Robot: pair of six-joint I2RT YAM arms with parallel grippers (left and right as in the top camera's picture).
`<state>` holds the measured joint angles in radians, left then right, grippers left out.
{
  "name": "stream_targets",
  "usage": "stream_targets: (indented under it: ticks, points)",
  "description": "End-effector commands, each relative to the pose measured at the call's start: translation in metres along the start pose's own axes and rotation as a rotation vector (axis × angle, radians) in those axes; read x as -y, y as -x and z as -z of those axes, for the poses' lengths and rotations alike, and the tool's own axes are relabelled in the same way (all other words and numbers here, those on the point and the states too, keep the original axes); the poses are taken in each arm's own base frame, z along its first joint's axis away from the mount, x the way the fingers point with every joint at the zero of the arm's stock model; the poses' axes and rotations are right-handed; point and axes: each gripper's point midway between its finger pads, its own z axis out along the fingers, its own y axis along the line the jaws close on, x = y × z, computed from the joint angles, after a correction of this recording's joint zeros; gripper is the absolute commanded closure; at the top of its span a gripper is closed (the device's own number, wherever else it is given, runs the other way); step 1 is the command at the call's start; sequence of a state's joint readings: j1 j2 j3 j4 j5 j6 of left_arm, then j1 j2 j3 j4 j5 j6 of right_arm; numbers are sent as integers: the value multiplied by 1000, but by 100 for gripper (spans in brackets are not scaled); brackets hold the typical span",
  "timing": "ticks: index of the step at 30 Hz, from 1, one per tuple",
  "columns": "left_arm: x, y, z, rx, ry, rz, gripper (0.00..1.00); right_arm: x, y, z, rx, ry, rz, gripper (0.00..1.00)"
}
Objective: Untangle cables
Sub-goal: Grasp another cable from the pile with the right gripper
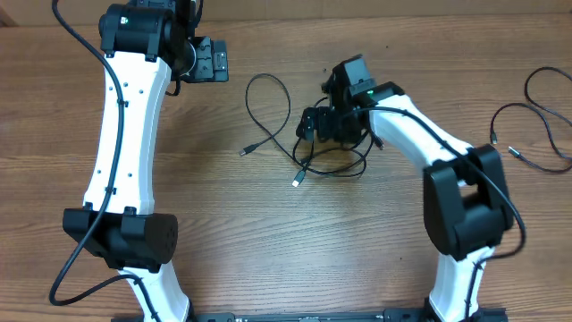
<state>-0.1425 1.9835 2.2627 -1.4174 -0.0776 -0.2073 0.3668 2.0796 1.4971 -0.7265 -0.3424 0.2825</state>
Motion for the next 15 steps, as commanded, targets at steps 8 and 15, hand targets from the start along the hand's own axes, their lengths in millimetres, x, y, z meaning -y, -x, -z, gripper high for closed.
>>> stream_targets:
  ticks: [8,15]
  points:
    - [3,0,-2,-5,-11,5,1,-15,-3,3,-31,64,-2,96]
    - [3,0,-2,-5,-12,5,0,-37,28,75,109,93,54,96]
